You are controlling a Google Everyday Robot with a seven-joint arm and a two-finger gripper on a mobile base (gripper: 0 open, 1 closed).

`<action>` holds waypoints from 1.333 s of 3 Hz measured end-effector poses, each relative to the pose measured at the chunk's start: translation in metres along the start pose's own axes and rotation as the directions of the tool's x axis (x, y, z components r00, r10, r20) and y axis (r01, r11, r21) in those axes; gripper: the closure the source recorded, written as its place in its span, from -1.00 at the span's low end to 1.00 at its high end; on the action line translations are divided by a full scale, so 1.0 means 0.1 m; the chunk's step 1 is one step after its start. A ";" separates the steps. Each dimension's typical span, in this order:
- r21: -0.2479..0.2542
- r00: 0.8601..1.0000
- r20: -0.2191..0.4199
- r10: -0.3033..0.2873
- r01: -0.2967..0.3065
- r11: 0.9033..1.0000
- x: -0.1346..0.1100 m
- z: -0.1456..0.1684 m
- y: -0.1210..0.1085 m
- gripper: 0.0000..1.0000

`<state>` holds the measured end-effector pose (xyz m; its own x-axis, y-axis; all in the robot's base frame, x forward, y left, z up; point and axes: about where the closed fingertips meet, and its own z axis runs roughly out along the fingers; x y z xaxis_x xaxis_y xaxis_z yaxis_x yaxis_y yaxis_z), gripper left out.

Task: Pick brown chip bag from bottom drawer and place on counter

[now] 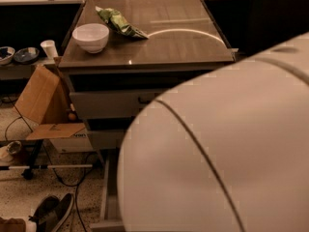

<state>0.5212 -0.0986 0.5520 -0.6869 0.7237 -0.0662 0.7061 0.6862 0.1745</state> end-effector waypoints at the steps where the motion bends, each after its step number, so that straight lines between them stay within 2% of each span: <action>1: 0.003 0.997 0.069 0.017 -0.017 1.000 -0.20 -0.41 0.22 1.00; 2: 0.010 0.988 0.154 0.028 -0.030 1.000 -0.55 -0.85 0.37 1.00; 3: 0.063 0.962 0.261 -0.075 0.060 0.996 -0.93 -1.44 0.48 1.00; 4: 0.136 0.917 0.343 -0.203 0.165 0.977 -1.05 -1.86 0.47 1.00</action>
Offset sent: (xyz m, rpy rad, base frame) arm 0.0521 -0.0424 0.1961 -0.3070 -0.2032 -0.0433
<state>0.5945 -0.1554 0.7501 -0.7146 0.5497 -0.4327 0.5998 0.7998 0.0255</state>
